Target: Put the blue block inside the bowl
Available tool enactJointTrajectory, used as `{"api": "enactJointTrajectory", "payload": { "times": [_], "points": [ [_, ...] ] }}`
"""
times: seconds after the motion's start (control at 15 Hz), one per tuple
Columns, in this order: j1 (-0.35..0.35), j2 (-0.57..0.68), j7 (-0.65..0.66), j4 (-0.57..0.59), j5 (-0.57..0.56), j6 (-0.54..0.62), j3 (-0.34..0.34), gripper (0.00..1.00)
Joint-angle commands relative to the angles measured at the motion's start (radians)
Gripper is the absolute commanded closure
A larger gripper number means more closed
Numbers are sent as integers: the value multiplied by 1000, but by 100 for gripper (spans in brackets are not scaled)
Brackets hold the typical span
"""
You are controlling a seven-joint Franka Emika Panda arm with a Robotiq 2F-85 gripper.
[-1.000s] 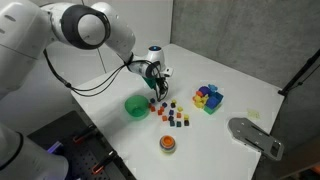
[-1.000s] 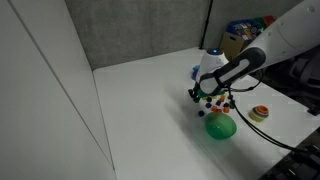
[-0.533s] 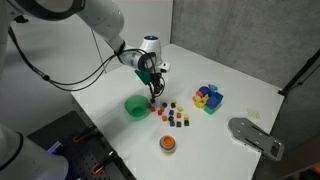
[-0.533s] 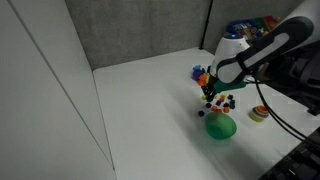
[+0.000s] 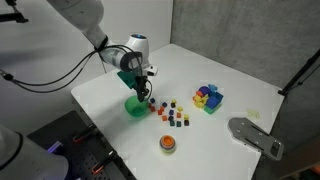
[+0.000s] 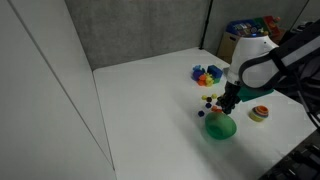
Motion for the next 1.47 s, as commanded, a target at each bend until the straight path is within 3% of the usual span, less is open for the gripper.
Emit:
{"api": "enactJointTrajectory", "payload": {
  "times": [0.0,0.13,0.27,0.67,1.07,1.4],
  "points": [
    [-8,-21,-19,-81,-30,40,26,91],
    [4,-11,-5,-97,-57,72,24,45],
    [21,-8,16,-106,-89,109,9,43],
    [25,-79,17,-107,-91,67,14,1],
    [17,-195,63,-24,-142,-193,21,0],
    [-39,-313,-14,48,-107,-419,49,0]
  ]
}}
